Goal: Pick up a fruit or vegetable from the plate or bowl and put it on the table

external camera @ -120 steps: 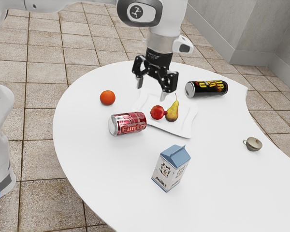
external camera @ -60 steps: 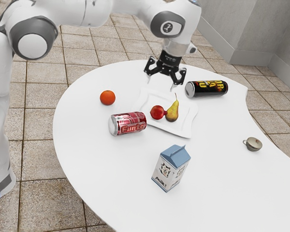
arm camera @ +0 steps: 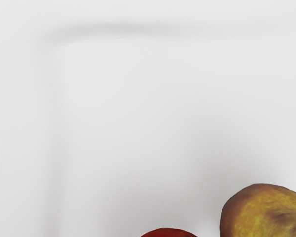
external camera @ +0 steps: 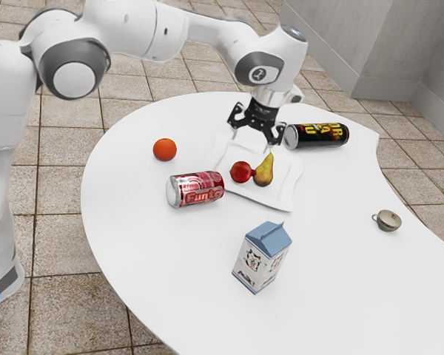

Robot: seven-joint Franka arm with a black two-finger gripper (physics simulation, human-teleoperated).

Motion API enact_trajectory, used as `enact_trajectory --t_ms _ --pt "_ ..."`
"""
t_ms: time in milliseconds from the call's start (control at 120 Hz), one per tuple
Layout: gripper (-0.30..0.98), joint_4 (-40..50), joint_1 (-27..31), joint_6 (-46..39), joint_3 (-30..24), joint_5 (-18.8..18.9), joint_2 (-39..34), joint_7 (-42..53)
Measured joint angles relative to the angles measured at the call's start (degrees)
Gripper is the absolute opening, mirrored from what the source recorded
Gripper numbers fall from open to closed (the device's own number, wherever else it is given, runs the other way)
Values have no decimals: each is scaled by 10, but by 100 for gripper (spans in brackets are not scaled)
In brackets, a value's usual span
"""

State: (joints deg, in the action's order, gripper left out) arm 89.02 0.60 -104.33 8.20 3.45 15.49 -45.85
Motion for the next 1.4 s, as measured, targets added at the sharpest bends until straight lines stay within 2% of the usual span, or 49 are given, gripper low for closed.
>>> enact_trajectory --t_ms 508,650,792,983,1167,1267,1400 --pt "69 33 -1 -70 -32 -1 16 125" --pt "70 66 -5 -86 -32 -2 5 145" --pt "69 136 -3 -117 -30 -9 -24 160" --pt "69 148 -10 -144 -28 -10 -27 173" --pt "57 149 -9 -158 -28 -10 -20 181" --pt "38 149 -11 -165 -28 -5 -18 183" --pt "30 149 -18 -170 -29 30 -21 179"
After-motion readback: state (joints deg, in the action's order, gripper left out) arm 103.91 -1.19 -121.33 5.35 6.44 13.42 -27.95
